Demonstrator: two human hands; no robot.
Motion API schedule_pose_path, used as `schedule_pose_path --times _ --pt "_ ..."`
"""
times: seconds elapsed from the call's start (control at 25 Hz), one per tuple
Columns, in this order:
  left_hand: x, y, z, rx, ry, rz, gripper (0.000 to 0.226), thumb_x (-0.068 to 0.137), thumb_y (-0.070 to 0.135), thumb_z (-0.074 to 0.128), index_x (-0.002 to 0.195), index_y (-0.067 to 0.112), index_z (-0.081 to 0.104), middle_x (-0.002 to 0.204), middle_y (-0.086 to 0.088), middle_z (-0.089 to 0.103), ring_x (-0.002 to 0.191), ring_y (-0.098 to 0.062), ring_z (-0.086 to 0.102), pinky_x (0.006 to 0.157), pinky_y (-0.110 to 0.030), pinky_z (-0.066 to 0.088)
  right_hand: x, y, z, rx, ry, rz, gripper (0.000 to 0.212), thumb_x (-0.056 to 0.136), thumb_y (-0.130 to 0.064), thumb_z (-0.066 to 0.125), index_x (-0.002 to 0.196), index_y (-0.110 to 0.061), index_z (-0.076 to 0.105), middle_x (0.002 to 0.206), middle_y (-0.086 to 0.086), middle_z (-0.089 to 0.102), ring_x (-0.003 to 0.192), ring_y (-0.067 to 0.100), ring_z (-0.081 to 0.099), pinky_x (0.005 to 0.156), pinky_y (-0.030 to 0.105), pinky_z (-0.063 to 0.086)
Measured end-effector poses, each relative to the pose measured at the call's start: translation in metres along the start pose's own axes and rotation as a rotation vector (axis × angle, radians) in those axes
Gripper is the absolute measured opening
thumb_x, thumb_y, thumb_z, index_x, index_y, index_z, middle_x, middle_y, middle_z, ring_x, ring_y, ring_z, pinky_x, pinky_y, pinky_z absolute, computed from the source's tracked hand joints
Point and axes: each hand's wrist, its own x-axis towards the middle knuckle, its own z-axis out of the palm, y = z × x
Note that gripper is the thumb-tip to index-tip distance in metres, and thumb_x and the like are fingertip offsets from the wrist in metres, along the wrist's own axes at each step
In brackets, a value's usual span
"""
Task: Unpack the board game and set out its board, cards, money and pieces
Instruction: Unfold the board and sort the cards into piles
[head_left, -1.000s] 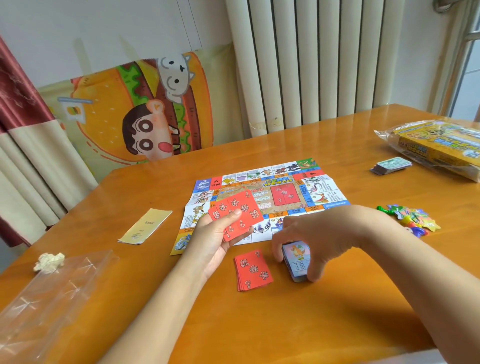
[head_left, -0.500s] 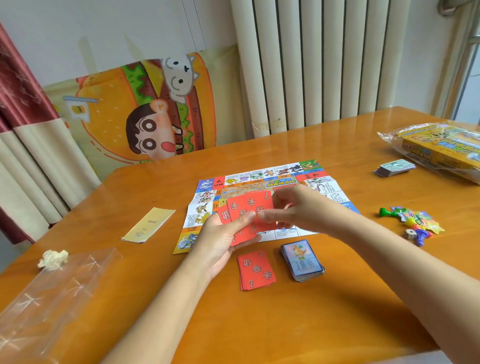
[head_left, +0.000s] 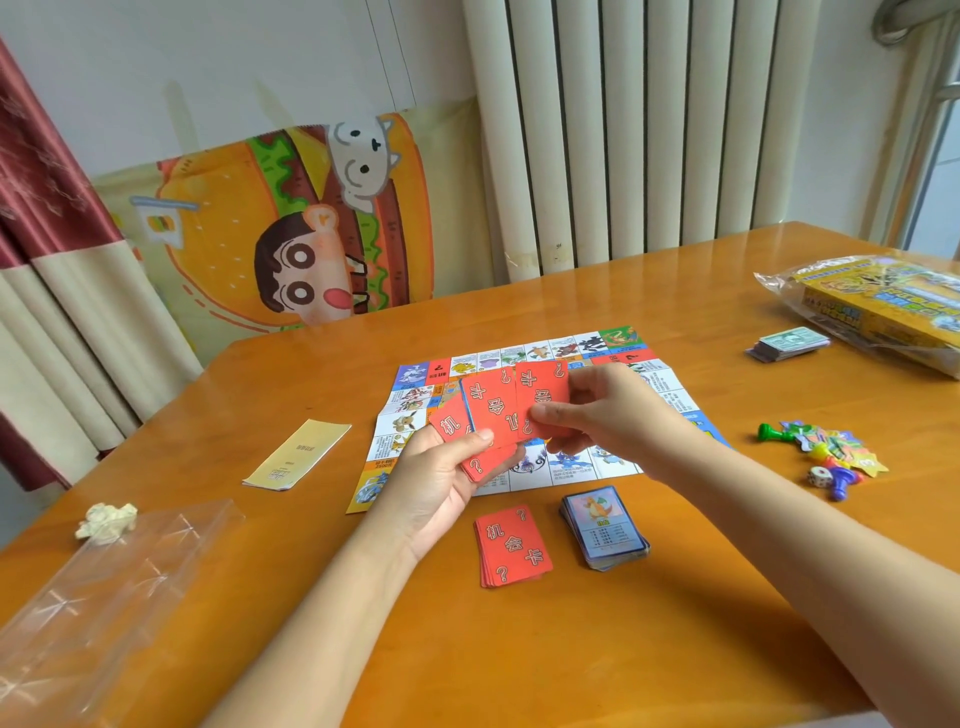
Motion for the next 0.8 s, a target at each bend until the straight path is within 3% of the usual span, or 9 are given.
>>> schedule_pose_path --times 0.2,0.4,0.64,0.8 --pt "0.0021 -0.0015 -0.0024 0.044 0.076 0.042 0.031 0.087 -0.014 0.050 0.104 0.009 0.059 0.095 -0.010 0.073 0.086 -0.024 0.070 0.075 -0.038 0.059 -0.0032 -0.0022 0.0002 0.023 -0.016 -0.007 0.003 0.087 -0.010 0.067 0.086 -0.008 0.066 0.080 0.014 0.072 0.061 0.017 0.066 0.057 0.022 0.054" --pt "0.0012 -0.0020 -0.0022 0.143 0.136 0.072 0.030 0.081 -0.014 0.060 0.097 0.011 0.062 0.085 -0.006 0.074 0.077 -0.020 0.071 0.069 -0.032 0.060 -0.0034 -0.0008 0.0074 0.117 -0.070 0.008 0.009 0.093 -0.009 0.059 0.092 -0.014 0.065 0.083 0.003 0.070 0.065 0.008 0.066 0.068 0.019 0.056" --pt "0.0006 0.0033 -0.0007 -0.078 0.026 -0.057 0.029 0.088 -0.012 0.048 0.110 0.003 0.057 0.105 -0.018 0.070 0.089 -0.029 0.069 0.072 -0.040 0.060 -0.0006 -0.0022 0.0024 0.163 -0.023 0.030 0.012 0.096 -0.005 0.053 0.092 -0.011 0.063 0.087 0.005 0.069 0.073 0.014 0.067 0.070 0.023 0.057" --pt "0.0014 0.0062 -0.0044 -0.088 0.043 -0.063 0.030 0.089 -0.012 0.046 0.113 0.003 0.055 0.111 -0.021 0.068 0.100 -0.034 0.066 0.073 -0.043 0.059 0.0023 -0.0025 -0.0012 0.173 -0.013 0.011 0.012 0.099 -0.003 0.044 0.101 -0.004 0.056 0.086 0.011 0.066 0.069 0.018 0.067 0.065 0.025 0.059"
